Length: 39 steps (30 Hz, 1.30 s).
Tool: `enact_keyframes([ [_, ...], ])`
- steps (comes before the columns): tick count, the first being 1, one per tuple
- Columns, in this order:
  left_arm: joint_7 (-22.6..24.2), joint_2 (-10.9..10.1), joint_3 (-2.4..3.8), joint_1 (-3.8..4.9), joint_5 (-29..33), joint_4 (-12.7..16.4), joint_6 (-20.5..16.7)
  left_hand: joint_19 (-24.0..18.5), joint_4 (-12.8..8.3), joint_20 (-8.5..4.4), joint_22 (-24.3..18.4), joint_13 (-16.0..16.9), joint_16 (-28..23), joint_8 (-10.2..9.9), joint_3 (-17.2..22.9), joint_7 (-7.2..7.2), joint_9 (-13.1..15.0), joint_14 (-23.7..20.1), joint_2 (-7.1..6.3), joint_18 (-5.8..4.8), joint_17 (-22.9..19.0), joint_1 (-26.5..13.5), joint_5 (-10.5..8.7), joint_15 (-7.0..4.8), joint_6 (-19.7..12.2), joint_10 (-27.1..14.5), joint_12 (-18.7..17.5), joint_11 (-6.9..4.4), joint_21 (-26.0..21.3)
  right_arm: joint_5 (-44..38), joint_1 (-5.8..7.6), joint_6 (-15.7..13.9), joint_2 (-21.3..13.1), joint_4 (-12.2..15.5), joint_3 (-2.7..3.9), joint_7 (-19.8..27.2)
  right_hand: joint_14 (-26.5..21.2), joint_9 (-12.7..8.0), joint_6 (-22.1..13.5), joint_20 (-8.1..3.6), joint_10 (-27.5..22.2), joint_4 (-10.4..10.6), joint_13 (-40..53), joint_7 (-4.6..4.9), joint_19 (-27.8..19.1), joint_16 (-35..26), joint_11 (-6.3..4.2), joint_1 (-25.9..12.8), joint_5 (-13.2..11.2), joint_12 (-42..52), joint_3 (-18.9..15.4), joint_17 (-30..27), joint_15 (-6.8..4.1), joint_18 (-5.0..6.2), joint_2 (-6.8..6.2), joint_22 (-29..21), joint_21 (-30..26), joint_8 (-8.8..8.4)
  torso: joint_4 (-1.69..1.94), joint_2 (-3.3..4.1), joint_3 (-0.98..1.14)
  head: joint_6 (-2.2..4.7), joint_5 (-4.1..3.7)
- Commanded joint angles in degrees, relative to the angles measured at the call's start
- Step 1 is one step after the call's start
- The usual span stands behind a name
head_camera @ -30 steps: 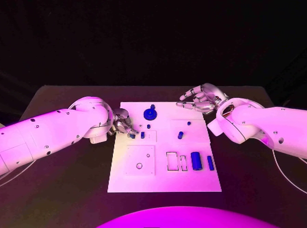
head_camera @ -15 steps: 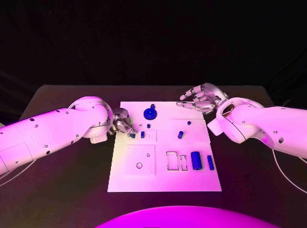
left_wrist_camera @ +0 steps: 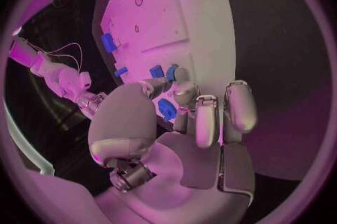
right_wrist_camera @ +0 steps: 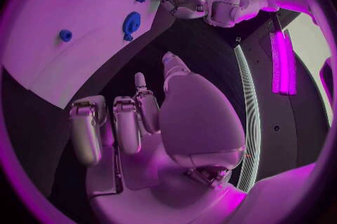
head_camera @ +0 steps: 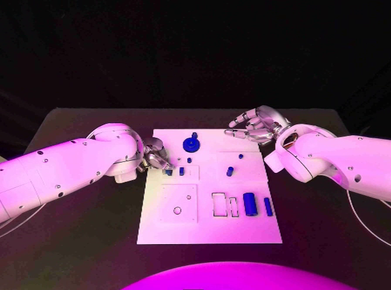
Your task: Assemble the parts on the task board
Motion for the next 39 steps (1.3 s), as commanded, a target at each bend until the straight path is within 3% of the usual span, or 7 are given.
enact_keyframes([
  [1, -0.73, 0.13, -0.28, -0.42, 0.3, 0.06, 0.3, 0.37, 0.13, -0.15, 0.12, 0.08, 0.26, 0.31, 0.41, 0.04, 0.11, 5.35, -0.06, -0.6, 12.91, -0.9, -0.01, -0.11, 0.36, 0.31, 0.33, -0.05, 0.25, -0.55, -0.06, 0.72, 0.03, 0.07, 0.0, 0.25, 5.35, -0.02, 0.04, 0.0, -0.3, -0.11, 5.14, -0.05, 5.73, -0.25, -0.14, -0.62, -0.13, -0.27, -0.36, 12.2, -0.1, -0.67, 0.08, 14.8, -0.34, 0.37, -0.01, -0.01, 0.03, -0.02, -0.06],
  [20, -1.0, 0.03, -0.28, -0.4, -0.09, -0.59, 2.73, 0.12, -0.63, -0.16, -0.2, -0.48, 0.11, 0.44, 0.42, 0.1, 0.35, 5.26, -1.76, -0.54, 12.59, -2.2, -0.49, -0.09, 0.15, 0.02, 0.0, 0.0, 0.03, -0.84, -0.06, 0.8, -0.15, 0.19, 0.0, 0.07, 5.33, -0.03, 0.03, -0.01, -0.33, -0.16, 5.09, -0.07, 5.7, -0.3, -0.15, -0.72, -0.01, -0.31, -0.5, 12.13, -0.11, -0.66, 0.18, 14.77, -0.4, 0.4, -0.01, 0.0, 0.0, -0.05, -0.07],
  [27, -0.9, 0.02, -0.28, -0.4, 0.12, -0.56, 1.79, 0.11, 1.48, -0.02, -0.2, -0.54, 0.09, 0.57, -4.3, 0.3, 0.49, 5.25, -2.13, -0.54, 12.56, -5.74, -0.79, 0.07, 0.6, 0.06, 0.08, 0.19, -0.03, -0.81, -0.06, 0.72, -0.17, 0.22, 0.0, 0.06, 5.33, -0.03, 0.02, -0.01, -0.32, -0.16, 5.1, -0.07, 5.7, -0.3, -0.15, -0.78, -0.04, -0.3, -0.58, 12.14, -0.11, -0.66, 0.18, 14.77, -0.41, 0.4, 0.01, -0.01, 0.0, -0.06, -0.1],
  [39, -0.8, -0.07, -0.28, -0.4, 0.36, -0.44, 0.92, 0.2, 1.82, -0.08, -0.09, -0.53, 0.12, 0.32, -9.76, 0.18, 0.48, 5.26, -1.37, -0.55, 12.61, -7.57, -0.85, -0.01, 0.59, 0.08, 0.12, 0.11, -0.03, -0.84, -0.06, 0.71, -0.11, 0.13, 0.0, 0.06, 5.33, -0.03, 0.0, -0.01, -0.35, -0.15, 5.06, -0.06, 5.67, -0.3, -0.15, -0.84, -0.06, -0.34, -0.63, 12.13, -0.11, -0.64, 0.17, 14.74, -0.47, 0.4, -0.02, -0.04, -0.05, -0.02, -0.11],
])
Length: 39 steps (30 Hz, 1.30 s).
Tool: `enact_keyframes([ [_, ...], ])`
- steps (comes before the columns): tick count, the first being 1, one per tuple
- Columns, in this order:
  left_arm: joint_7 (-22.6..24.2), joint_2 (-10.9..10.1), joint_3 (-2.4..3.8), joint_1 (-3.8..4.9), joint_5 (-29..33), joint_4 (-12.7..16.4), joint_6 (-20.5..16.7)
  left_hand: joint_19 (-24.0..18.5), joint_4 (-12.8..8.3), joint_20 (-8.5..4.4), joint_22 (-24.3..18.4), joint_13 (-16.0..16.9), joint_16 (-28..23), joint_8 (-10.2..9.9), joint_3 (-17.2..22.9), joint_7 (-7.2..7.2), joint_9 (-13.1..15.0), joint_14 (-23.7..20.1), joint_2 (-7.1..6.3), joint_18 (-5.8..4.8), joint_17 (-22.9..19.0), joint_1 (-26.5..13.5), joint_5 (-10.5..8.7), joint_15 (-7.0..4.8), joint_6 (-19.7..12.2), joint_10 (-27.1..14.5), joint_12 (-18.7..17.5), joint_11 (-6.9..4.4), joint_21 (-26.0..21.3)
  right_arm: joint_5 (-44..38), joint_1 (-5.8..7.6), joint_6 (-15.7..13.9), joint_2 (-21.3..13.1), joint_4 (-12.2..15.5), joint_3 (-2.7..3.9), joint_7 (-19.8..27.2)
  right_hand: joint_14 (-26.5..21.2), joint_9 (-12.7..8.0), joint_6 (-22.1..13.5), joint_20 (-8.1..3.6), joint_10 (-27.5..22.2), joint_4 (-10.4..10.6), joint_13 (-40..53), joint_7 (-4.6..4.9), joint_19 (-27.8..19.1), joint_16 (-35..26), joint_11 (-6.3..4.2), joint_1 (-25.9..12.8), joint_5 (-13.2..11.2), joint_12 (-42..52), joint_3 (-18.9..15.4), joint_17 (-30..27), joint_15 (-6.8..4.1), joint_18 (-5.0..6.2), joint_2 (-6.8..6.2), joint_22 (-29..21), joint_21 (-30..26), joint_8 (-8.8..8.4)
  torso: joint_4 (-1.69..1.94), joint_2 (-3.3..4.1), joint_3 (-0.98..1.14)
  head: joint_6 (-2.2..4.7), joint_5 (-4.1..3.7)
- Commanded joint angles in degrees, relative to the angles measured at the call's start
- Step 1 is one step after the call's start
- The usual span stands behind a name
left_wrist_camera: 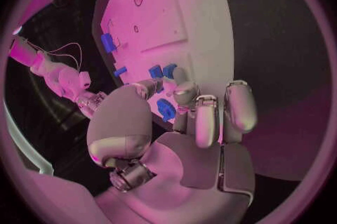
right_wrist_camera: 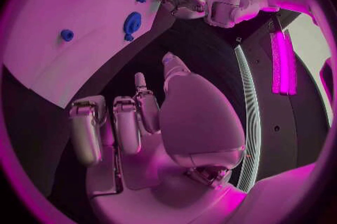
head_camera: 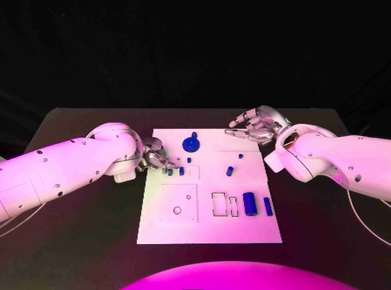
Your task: Assemble the parts on the task board
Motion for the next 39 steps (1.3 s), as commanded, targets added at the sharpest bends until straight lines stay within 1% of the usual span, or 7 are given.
enact_keyframes([
  [1, -0.76, -0.06, -0.33, -0.42, 0.15, -0.13, 0.4, 0.24, -0.04, -0.09, 0.12, 0.04, 0.13, -0.05, -0.73, 0.19, 0.03, 5.26, 0.11, -0.56, 12.62, -0.8, -0.33, -0.02, -0.04, 0.1, 0.12, 0.09, 0.0, -0.78, -0.04, 0.67, 0.04, 0.04, 0.0, 0.26, 5.33, -0.04, 0.0, -0.01, -0.34, 0.1, 5.04, -0.06, 5.67, -0.3, -0.15, -0.59, -0.07, -0.32, -0.43, 12.15, -0.11, -0.64, -0.13, 14.76, -0.25, 0.17, -0.01, -0.01, -0.03, 0.09, -0.05],
  [10, -0.44, -0.65, -0.21, -0.44, 0.38, 0.3, -1.77, 0.01, -0.54, -0.17, -0.27, -0.31, -0.03, -0.2, -1.21, 0.13, 0.05, 5.17, 2.69, -0.47, 12.3, 1.77, 0.23, -0.08, -0.24, -0.09, -0.09, 0.03, -0.25, -1.18, -0.06, 0.68, 0.06, -0.01, 0.0, 0.26, 5.33, -0.04, 0.0, -0.01, -0.34, 0.1, 5.04, -0.06, 5.67, -0.3, -0.15, -0.59, -0.07, -0.32, -0.43, 12.15, -0.11, -0.64, -0.13, 14.76, -0.25, 0.17, -0.02, 0.05, -0.05, 0.3, -0.02],
  [15, 0.2, -1.6, 0.17, -0.47, 2.29, 1.22, -5.21, -0.49, -0.59, -0.06, -1.04, -1.37, -0.45, -1.0, -1.34, 0.49, -0.27, 4.93, 3.0, -0.32, 11.46, 3.54, 0.35, 0.07, -1.16, -0.71, -0.81, 0.29, -0.72, -1.21, -0.09, 0.68, 0.07, -0.07, 0.0, 0.24, 5.33, -0.04, -0.02, -0.01, -0.31, 0.11, 5.07, -0.06, 5.67, -0.31, -0.14, -0.7, -0.07, -0.29, -0.5, 12.14, -0.11, -0.64, -0.11, 14.76, -0.25, 0.17, -0.01, -0.01, -0.03, 0.34, -0.1],
  [20, 1.42, -3.01, 0.61, -0.5, 5.32, 2.8, -8.19, -1.69, -0.45, 0.5, -2.91, -2.94, -1.19, -3.65, -1.72, 1.66, -1.63, 4.51, 2.41, 0.04, 10.07, 5.01, 0.4, 0.79, -3.26, -1.99, -1.98, 1.25, -1.87, -1.22, -0.18, 0.72, 0.09, -0.15, -0.01, 0.22, 5.33, -0.04, -0.02, -0.01, -0.31, 0.11, 5.07, -0.06, 5.67, -0.31, -0.14, -0.7, -0.07, -0.29, -0.5, 12.14, -0.11, -0.64, -0.11, 14.76, -0.25, 0.17, 0.02, -0.05, -0.03, 0.39, -0.18],
  [25, 2.28, -4.49, 0.78, -0.59, 7.15, 4.65, -9.8, -4.13, -0.32, 1.5, -6.46, -8.2, -2.41, -6.06, -3.5, 3.01, -2.91, 3.64, -0.05, 0.79, 7.82, 6.36, 0.37, 1.84, -4.99, -6.13, -5.89, 2.49, -4.16, -1.22, -0.36, 0.74, 0.04, -0.2, -0.02, 0.22, 5.33, -0.04, -0.02, -0.01, -0.31, 0.11, 5.07, -0.06, 5.67, -0.31, -0.14, -0.7, -0.07, -0.29, -0.5, 12.14, -0.11, -0.64, -0.11, 14.76, -0.25, 0.17, 0.09, -0.07, -0.01, 0.35, -0.21],
  [28, 2.72, -5.26, 0.82, -0.68, 7.57, 5.67, -10.61, -5.6, -0.22, 2.06, -8.54, -11.59, -3.26, -7.18, -4.53, 3.76, -3.63, 2.95, -0.33, 1.24, 6.25, 6.72, 0.39, 2.42, -6.39, -8.71, -8.13, 3.17, -5.55, -1.22, -0.46, 0.75, -0.04, -0.21, -0.02, 0.22, 5.33, -0.04, -0.02, -0.01, -0.31, 0.11, 5.07, -0.06, 5.67, -0.31, -0.14, -0.7, -0.07, -0.29, -0.5, 12.14, -0.11, -0.64, -0.11, 14.76, -0.25, 0.17, 0.1, -0.09, -0.04, 0.33, -0.23],
  [39, 2.73, -7.01, 0.82, -0.96, 7.1, 8.85, -10.1, -6.51, -0.32, 2.76, -9.74, -14.3, -3.62, -8.24, -5.85, 4.54, -4.6, 2.47, -0.5, 1.52, 5.45, 8.31, 0.51, 3.09, -7.82, -11.19, -9.6, 3.89, -6.46, -1.23, -0.7, 0.79, -0.22, -0.21, -0.02, 0.15, 5.33, -0.04, -0.03, -0.01, -0.32, 0.1, 5.04, -0.06, 5.7, -0.3, -0.15, -0.79, 0.02, -0.31, -0.57, 12.17, -0.11, -0.66, -0.04, 14.79, -0.19, 0.18, 0.05, -0.05, 0.06, 0.29, 0.02],
])
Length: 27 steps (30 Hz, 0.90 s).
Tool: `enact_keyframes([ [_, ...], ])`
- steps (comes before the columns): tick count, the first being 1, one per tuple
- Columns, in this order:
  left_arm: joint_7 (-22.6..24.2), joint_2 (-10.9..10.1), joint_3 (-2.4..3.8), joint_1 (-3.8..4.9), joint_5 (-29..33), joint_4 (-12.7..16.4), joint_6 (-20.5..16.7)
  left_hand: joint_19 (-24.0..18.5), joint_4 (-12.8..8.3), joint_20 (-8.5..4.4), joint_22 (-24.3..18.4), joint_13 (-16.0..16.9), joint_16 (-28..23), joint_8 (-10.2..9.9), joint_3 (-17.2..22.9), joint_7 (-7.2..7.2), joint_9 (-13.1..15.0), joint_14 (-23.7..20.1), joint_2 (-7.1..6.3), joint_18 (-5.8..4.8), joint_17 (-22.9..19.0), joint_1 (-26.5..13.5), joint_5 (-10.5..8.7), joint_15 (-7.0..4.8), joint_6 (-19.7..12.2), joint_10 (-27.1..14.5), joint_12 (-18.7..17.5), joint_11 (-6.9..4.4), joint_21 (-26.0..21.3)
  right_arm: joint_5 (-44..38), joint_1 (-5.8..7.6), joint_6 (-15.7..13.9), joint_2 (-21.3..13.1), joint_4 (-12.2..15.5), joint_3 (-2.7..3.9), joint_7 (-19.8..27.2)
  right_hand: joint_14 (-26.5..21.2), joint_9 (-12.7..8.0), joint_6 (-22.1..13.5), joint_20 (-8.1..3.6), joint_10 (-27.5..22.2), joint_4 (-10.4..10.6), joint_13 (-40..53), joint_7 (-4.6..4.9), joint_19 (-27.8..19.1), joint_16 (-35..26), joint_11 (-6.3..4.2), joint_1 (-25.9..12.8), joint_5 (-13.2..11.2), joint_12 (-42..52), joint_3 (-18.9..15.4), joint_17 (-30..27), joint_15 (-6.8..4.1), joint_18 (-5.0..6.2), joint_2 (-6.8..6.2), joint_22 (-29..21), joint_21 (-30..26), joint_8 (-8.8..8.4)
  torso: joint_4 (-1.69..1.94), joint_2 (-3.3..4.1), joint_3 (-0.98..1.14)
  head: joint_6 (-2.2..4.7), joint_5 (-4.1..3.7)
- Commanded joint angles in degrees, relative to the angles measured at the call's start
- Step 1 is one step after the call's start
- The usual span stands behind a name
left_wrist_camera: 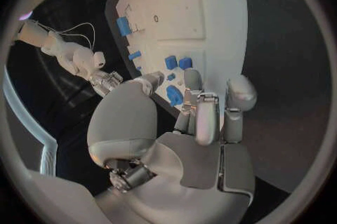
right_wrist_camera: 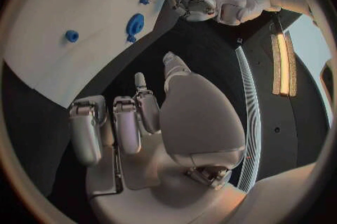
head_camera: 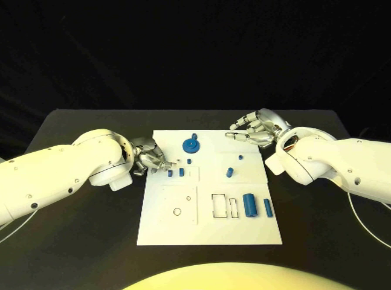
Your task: Assemble the parts on the task board
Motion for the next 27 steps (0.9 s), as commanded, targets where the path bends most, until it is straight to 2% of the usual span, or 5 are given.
enact_keyframes([
  [1, 0.54, -0.24, 0.03, -0.12, 0.21, 0.62, -0.04, -0.35, 0.01, -0.1, -0.02, -0.06, -0.28, -0.22, -0.48, 0.0, -0.11, 2.57, -0.04, 0.89, 5.45, 0.47, 0.3, 0.51, -0.39, -0.3, -0.1, 0.0, -0.28, -0.62, -0.1, 0.78, -0.02, 0.02, 0.0, 0.23, 5.33, -0.05, -0.03, -0.01, -0.33, -0.07, 5.06, -0.06, 5.7, -0.3, -0.15, -0.56, 0.02, -0.31, -0.41, 12.13, -0.11, -0.66, 0.2, 14.76, -0.19, 0.18, 0.02, 0.02, 0.05, -0.05, 0.09],
  [9, -0.71, -0.19, -0.03, -0.33, -1.51, 0.52, 2.03, 0.23, -0.03, -0.03, 0.86, 0.49, 0.02, -0.29, -0.62, 0.01, -0.31, 2.77, -0.03, 0.72, 5.98, 0.93, 0.31, 0.56, -0.31, 0.01, 0.41, 0.02, 0.22, -0.62, -0.23, 0.83, -0.01, 0.0, 0.0, 0.17, 5.33, -0.05, -0.03, -0.01, -0.33, -0.07, 5.06, -0.06, 5.7, -0.3, -0.15, -0.56, 0.02, -0.31, -0.41, 12.13, -0.11, -0.66, 0.2, 14.76, -0.19, 0.18, -0.05, 0.04, 0.06, 0.01, 0.24],
  [17, -1.34, 0.31, -0.07, -0.42, -3.23, -0.16, 2.07, 0.9, 0.08, -0.07, 1.7, 1.58, 0.51, 0.64, -0.74, -0.4, -0.56, 3.09, 0.71, 0.6, 6.72, 2.33, 0.33, 0.37, 1.23, 0.93, 1.68, -0.3, 0.75, -0.62, -0.27, 0.85, -0.03, 0.04, 0.0, 0.11, 5.33, -0.05, -0.03, -0.01, -0.33, -0.07, 5.06, -0.06, 5.7, -0.3, -0.15, -0.56, 0.02, -0.31, -0.41, 12.13, -0.11, -0.66, 0.2, 14.76, -0.19, 0.18, -0.07, 0.09, 0.06, 0.0, 0.34],
  [27, -1.58, 1.76, -0.26, -0.54, -3.71, -1.78, 2.52, 1.21, -0.05, -0.23, 2.11, 2.07, 0.72, 1.35, -0.81, -0.7, -0.54, 3.23, 0.83, 0.52, 7.03, 3.07, 0.33, 0.16, 1.84, 1.34, 2.26, -0.56, 1.01, -0.63, -0.28, 0.84, -0.1, 0.14, 0.0, 0.03, 5.33, -0.05, -0.03, -0.01, -0.33, -0.07, 5.06, -0.06, 5.7, -0.3, -0.15, -0.56, 0.02, -0.31, -0.41, 12.13, -0.11, -0.66, 0.2, 14.76, -0.19, 0.18, -0.11, 0.16, 0.02, -0.18, 0.29],
])
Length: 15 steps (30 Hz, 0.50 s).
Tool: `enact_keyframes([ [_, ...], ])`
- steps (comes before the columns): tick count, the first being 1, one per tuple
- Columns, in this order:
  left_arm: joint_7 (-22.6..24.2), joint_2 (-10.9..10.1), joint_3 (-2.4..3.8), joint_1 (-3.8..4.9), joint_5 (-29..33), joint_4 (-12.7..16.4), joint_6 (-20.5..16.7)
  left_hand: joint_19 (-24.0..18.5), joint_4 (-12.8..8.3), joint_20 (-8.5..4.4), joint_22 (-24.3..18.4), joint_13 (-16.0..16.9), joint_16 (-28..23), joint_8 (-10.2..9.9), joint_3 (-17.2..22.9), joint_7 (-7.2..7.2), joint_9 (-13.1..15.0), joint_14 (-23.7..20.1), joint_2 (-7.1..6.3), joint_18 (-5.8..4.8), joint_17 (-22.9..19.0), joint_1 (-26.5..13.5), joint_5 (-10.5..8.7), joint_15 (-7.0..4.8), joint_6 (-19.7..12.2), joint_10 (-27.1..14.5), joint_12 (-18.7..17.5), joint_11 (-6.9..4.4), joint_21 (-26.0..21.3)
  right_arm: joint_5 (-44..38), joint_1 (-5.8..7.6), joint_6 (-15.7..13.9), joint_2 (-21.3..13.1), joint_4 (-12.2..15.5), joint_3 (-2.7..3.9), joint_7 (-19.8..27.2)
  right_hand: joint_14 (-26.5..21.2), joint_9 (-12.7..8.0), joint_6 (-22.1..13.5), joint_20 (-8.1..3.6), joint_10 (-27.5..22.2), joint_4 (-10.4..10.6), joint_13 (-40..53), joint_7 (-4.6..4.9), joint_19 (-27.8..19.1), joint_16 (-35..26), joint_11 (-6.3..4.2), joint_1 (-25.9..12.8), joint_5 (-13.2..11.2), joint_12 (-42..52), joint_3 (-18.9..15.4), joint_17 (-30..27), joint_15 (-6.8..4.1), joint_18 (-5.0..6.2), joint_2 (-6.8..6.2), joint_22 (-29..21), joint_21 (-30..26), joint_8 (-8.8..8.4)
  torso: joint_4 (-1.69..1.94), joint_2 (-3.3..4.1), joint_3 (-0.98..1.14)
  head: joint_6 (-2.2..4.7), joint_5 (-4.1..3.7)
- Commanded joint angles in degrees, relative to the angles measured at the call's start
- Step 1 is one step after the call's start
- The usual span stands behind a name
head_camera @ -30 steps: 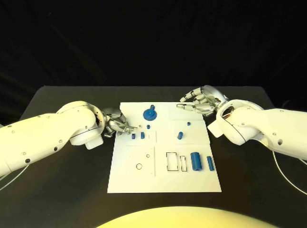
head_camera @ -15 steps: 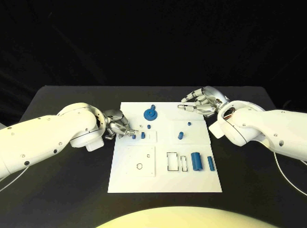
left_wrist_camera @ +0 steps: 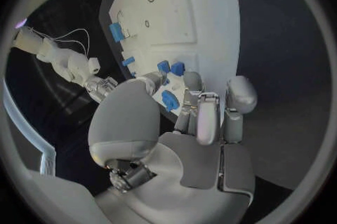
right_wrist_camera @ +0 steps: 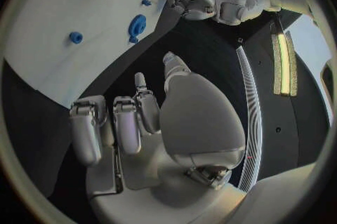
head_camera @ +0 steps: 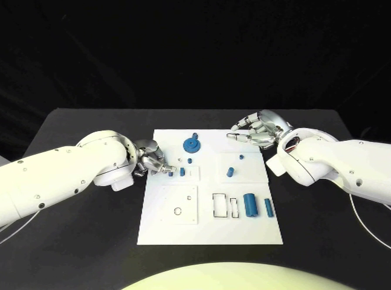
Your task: Assemble the parts on the task board
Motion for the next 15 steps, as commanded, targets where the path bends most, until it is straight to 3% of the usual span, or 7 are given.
enact_keyframes([
  [1, -0.22, 0.5, -0.02, -0.11, -0.76, -0.3, 1.16, 0.55, -0.11, -0.04, 0.13, 0.11, 0.37, 0.48, -0.25, -0.07, -0.05, 3.02, -0.02, 0.61, 7.0, 0.74, 0.34, -0.06, 0.58, 0.41, 0.42, -0.06, 0.29, -0.57, -0.05, 0.79, -0.01, 0.11, 0.0, 0.2, 5.33, -0.05, -0.03, -0.01, -0.32, -0.07, 5.07, -0.06, 5.7, -0.3, -0.15, -0.56, 0.02, -0.31, -0.41, 12.15, -0.11, -0.66, 0.2, 14.78, -0.19, 0.18, -0.01, 0.01, -0.04, -0.13, -0.06],
  [15, -0.26, 1.22, -0.08, -0.18, -0.69, -0.77, 2.56, 0.78, -0.22, -0.45, 0.5, 0.44, 0.63, 2.65, -0.27, -0.71, 0.41, 3.15, -0.24, 0.53, 7.39, 3.13, 0.3, -0.5, 1.27, 0.63, 1.1, -0.6, 0.51, -0.58, -0.05, 0.82, -0.08, 0.2, 0.0, 0.14, 5.33, -0.05, -0.02, -0.02, -0.25, -0.08, 5.13, -0.07, 5.71, -0.31, -0.15, -0.61, 0.19, -0.23, -0.49, 12.14, -0.11, -0.66, 0.32, 14.79, -0.17, 0.21, 0.04, -0.07, -0.01, -0.32, -0.15],
])
